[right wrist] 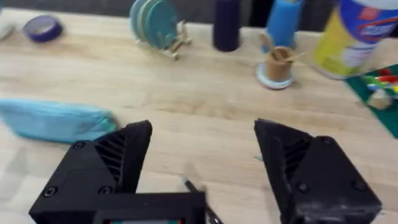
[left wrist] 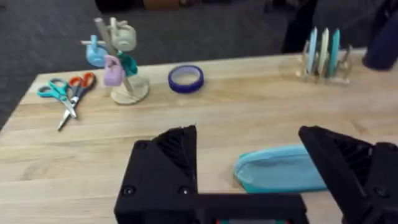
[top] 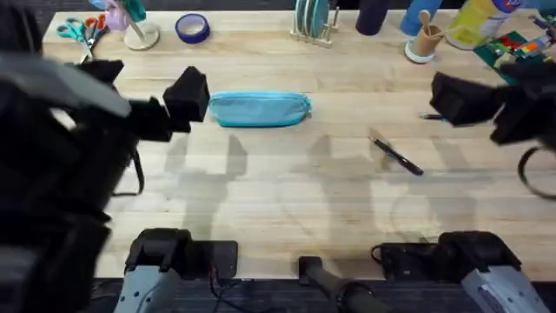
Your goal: Unzip the bag, pick up the pens from the table one at a time and place them inside, then zip the bag closed.
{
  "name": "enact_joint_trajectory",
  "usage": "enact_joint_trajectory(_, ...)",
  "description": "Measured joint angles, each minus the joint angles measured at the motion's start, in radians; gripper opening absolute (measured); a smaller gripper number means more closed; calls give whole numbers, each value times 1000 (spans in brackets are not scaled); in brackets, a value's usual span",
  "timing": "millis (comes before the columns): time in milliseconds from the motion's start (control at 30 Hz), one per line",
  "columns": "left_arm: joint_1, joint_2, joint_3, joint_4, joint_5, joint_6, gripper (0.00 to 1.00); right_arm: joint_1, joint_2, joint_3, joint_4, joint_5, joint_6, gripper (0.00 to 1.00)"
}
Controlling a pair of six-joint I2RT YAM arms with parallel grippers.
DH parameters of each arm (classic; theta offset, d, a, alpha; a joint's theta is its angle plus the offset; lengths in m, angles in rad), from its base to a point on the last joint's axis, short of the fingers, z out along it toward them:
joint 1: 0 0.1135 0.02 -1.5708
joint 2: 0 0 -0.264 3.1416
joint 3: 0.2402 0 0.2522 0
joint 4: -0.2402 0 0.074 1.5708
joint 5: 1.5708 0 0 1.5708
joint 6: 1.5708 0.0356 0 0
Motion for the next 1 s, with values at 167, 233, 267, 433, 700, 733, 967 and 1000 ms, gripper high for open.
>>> enact_joint_trajectory(167,0,179,168,-142,51,57,991,0,206,164,-56,-108,0,996)
enact_joint_trajectory(233,5,242,229,-177,70,71,991,0,273,220,-79,-146,0,996)
enact_joint_trajectory(267,12,266,256,-189,81,76,991,0,301,243,-88,-163,0,995)
enact_joint_trajectory(433,113,377,363,-214,174,130,991,0,401,321,-121,-228,0,995)
enact_joint_trajectory(700,353,513,385,-215,421,296,991,0,428,325,-131,-265,0,996)
enact_joint_trajectory(733,374,529,385,-215,447,315,990,0,428,326,-130,-266,0,996)
enact_joint_trajectory(967,452,604,385,-186,578,450,992,0,428,326,-130,-267,0,996)
enact_joint_trajectory(1000,452,607,385,-167,584,463,993,0,428,326,-130,-267,0,996)
